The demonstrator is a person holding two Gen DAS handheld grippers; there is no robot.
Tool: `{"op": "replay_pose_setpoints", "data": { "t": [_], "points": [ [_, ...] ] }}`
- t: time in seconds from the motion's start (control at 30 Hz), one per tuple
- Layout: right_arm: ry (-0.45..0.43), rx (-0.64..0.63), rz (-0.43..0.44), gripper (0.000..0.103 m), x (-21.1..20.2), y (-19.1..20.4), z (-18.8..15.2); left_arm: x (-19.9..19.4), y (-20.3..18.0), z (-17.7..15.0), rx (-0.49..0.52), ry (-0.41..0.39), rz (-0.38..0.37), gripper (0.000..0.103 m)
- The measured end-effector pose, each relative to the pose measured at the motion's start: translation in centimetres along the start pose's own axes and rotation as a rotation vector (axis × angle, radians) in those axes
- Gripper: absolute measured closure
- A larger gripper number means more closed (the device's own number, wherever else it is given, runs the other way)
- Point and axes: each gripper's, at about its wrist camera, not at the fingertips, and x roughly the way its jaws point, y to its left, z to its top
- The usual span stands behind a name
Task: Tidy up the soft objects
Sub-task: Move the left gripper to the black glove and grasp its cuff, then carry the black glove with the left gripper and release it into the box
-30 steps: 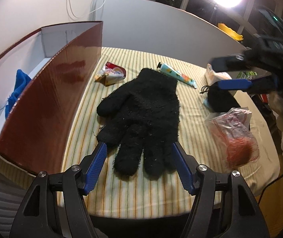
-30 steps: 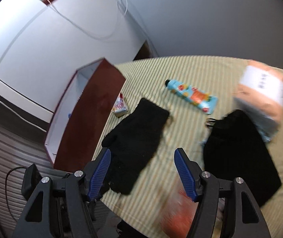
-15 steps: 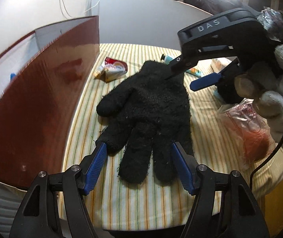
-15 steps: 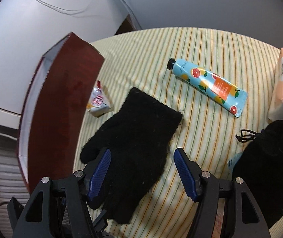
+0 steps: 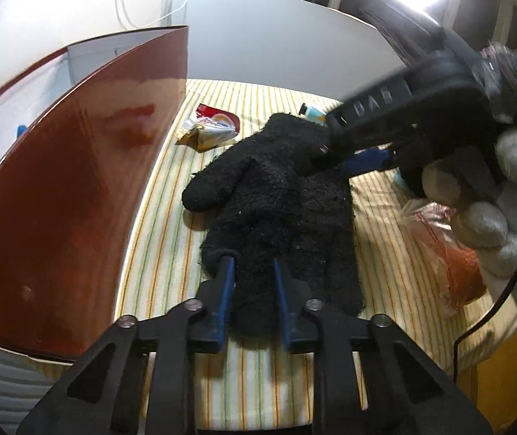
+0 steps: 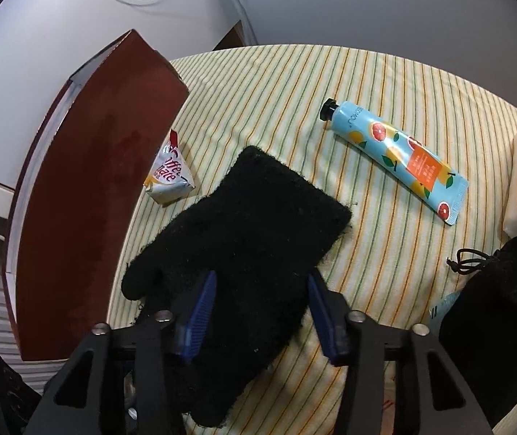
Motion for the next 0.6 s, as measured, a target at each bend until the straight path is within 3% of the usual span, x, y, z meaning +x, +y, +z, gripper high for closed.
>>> {"op": "replay_pose_setpoints", "data": {
  "t": [0.1, 0.2, 0.6],
  "points": [
    [-0.013, 0.005, -0.003, 0.085, 0.0, -0.2, -0.2, 0.0, 0.3, 0.0, -0.023, -0.007, -0.010, 0.093],
    [-0.026, 0.008, 0.009, 0.093, -0.6, -0.7, -0.7, -0.1, 0.2, -0.1, -0.036, -0.014, -0.016, 0.093],
    [-0.103, -0.015, 0.056, 0.097, -3.5, -0.8, -1.5, -2.1, -0.4, 0.5, -0.039, -0.065, -0.043, 0.094]
  ]
}}
